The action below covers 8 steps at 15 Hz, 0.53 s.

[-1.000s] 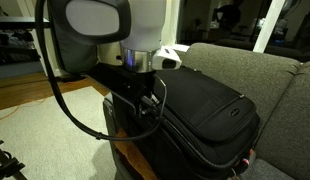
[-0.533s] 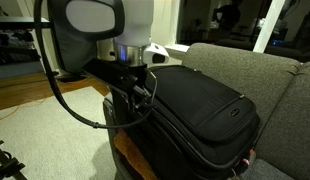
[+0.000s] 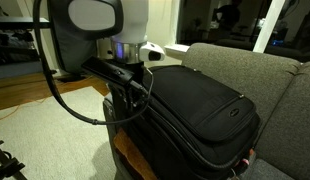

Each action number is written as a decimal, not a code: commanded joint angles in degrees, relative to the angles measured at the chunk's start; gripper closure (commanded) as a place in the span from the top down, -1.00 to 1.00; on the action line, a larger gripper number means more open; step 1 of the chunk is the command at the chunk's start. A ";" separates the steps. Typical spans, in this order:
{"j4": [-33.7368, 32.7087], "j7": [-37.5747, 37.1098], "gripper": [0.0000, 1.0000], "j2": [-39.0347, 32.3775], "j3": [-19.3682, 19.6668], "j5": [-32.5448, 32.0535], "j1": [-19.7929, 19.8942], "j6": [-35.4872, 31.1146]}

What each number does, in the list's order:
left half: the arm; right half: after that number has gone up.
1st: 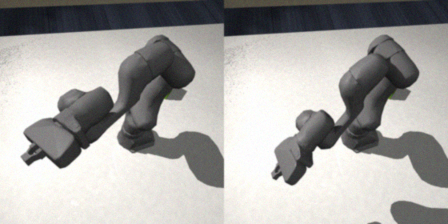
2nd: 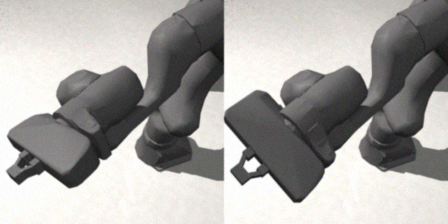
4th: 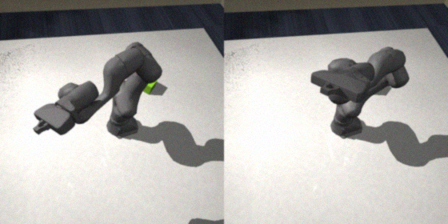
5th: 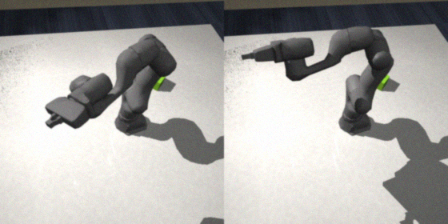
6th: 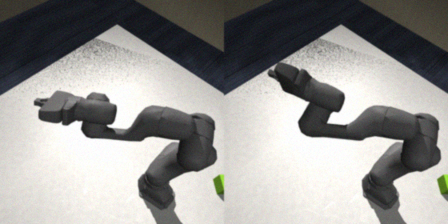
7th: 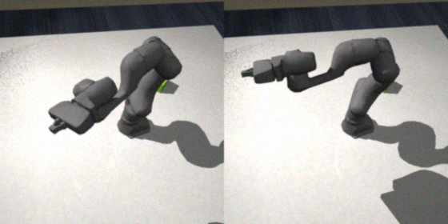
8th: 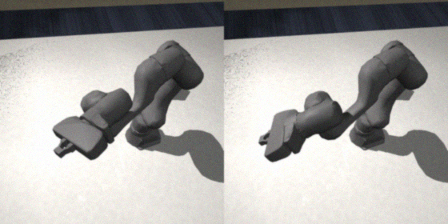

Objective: Close the zip on the suitcase

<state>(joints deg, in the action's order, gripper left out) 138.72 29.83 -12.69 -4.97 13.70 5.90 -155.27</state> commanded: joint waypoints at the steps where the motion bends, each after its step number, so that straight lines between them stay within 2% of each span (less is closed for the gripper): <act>1: 1.10 -4.48 -0.83 1.31 -1.19 -2.12 -2.14 -1.41; 8: 0.98 -8.25 -0.83 1.20 -1.48 -5.38 -4.05 -1.23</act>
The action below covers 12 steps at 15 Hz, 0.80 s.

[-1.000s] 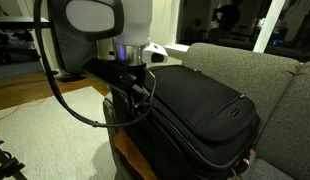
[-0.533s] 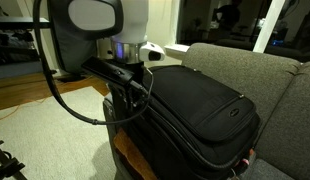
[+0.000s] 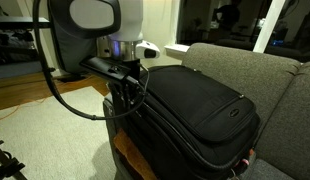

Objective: Close the zip on the suitcase

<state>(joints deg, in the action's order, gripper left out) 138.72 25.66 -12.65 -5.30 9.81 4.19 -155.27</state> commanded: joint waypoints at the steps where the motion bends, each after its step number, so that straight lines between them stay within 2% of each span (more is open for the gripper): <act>1: 0.84 -4.70 -0.83 0.96 -1.19 -1.98 -2.73 -1.26; 12: 1.11 -10.13 -0.83 1.01 -1.34 -7.54 -5.38 -1.20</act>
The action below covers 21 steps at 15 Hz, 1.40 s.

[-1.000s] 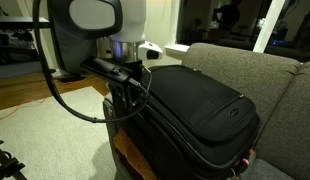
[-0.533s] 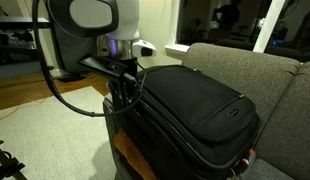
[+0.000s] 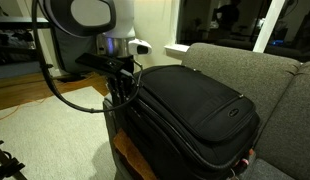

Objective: Close the zip on the suitcase

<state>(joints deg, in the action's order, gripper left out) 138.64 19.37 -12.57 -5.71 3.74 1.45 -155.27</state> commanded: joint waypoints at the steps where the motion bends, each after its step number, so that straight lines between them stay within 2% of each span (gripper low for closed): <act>1: 1.28 -4.43 -0.83 0.96 -0.95 -2.04 -2.95 -1.18; 21: 3.01 -16.51 -0.84 1.24 -0.82 -13.46 -8.18 -1.35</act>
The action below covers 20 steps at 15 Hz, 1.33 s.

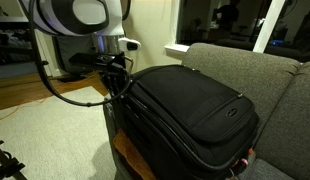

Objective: Close the zip on the suitcase

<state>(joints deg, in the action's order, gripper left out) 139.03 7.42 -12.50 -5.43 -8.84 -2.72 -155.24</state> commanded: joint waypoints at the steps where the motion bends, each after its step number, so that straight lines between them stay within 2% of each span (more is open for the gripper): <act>1: 2.74 -5.03 -0.84 1.32 -1.22 -1.08 -4.32 -1.26; 8: 1.93 -8.98 -0.84 0.43 -1.06 -3.26 -7.50 -1.00; 15: 1.65 -9.98 -0.83 0.65 -1.20 -3.42 -7.55 -0.78; 16: 1.58 -9.82 -0.16 0.50 -1.17 -3.38 -7.44 -0.76; 18: 1.45 -10.18 -0.05 0.41 -1.27 -3.60 -7.71 -0.59; 20: 1.25 -11.17 0.20 0.08 -1.78 -3.76 -8.83 -0.52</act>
<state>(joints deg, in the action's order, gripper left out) 139.32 -0.60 -12.77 -6.90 -11.99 -9.34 -155.27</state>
